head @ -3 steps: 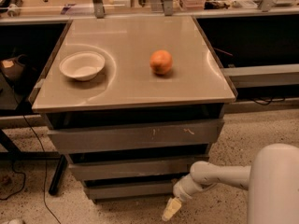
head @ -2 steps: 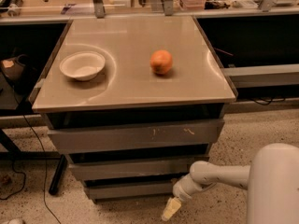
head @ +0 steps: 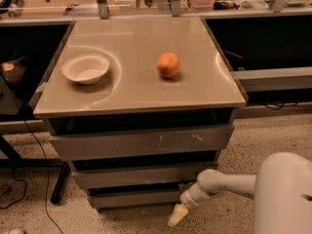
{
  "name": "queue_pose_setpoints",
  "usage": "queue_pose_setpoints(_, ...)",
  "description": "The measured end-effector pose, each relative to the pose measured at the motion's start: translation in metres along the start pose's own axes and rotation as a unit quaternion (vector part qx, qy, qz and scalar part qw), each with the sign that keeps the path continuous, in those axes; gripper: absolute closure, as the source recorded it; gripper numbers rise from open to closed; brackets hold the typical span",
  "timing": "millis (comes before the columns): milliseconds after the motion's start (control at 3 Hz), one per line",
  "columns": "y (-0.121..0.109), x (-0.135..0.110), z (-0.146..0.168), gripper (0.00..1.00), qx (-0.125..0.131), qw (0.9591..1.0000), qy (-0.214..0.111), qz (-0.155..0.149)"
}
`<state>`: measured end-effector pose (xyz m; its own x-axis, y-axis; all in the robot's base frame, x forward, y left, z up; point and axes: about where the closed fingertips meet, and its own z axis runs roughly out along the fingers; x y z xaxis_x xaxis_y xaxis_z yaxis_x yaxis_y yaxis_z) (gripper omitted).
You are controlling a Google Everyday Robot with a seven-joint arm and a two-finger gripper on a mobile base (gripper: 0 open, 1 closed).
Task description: Open bottom drawer
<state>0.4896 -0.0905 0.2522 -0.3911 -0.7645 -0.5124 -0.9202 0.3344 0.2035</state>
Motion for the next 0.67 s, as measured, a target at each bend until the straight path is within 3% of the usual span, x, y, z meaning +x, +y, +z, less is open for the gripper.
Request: queue_pose_setpoints(667,-0.027,0.023,0.021,0.0,0.024,0.9997,0.002,0.009)
